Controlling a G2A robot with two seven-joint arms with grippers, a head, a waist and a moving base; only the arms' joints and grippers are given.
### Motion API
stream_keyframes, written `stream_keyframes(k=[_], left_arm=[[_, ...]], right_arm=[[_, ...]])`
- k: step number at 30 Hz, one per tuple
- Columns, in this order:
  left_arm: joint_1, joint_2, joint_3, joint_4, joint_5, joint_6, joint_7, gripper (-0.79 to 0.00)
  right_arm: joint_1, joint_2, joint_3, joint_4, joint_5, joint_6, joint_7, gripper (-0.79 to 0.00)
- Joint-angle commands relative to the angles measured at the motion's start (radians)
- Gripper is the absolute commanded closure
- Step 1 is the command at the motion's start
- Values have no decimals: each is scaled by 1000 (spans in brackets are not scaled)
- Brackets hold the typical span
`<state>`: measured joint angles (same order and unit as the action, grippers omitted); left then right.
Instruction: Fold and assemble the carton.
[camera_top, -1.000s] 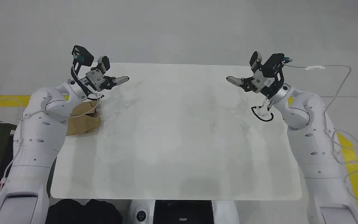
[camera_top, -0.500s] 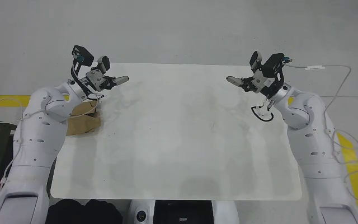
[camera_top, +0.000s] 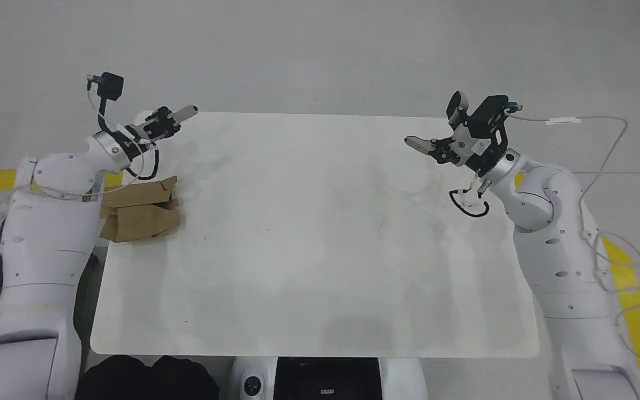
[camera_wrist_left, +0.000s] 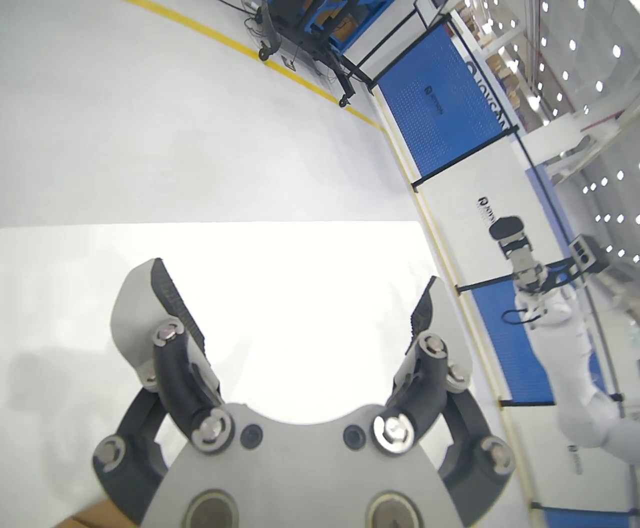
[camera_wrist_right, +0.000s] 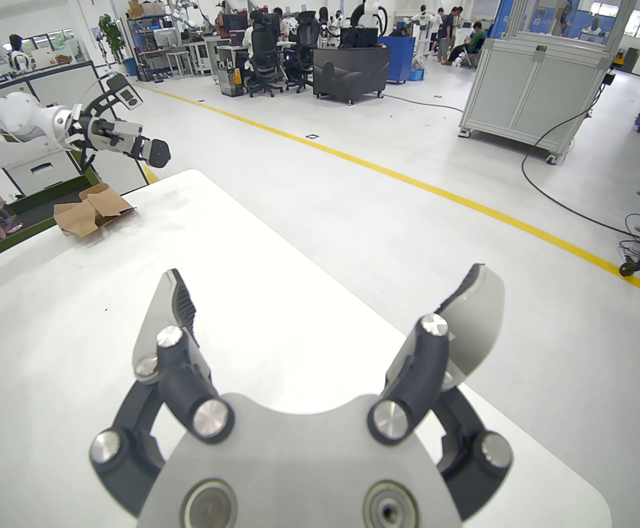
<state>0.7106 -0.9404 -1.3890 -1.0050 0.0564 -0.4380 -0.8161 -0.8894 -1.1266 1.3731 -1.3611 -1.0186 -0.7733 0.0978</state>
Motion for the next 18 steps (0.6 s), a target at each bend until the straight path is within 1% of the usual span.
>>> stream_keyframes(k=[1,7,9,15,18], left_arm=[[-21,5,-19,28,-34,46,-34,-785],[-75,16,-64,130,-125,119,-113,-785],[-101,24,-79,172,-117,129,-139,-785],[-165,44,-96,278,-77,97,-214,-785],[-189,56,-95,323,-44,59,-269,-785]], right_arm=[[0,0,0,0,0,0,0,-785],[0,0,0,0,0,0,0,-785],[0,0,0,0,0,0,0,-785],[0,0,0,0,0,0,0,-785],[0,0,0,0,0,0,0,-785]])
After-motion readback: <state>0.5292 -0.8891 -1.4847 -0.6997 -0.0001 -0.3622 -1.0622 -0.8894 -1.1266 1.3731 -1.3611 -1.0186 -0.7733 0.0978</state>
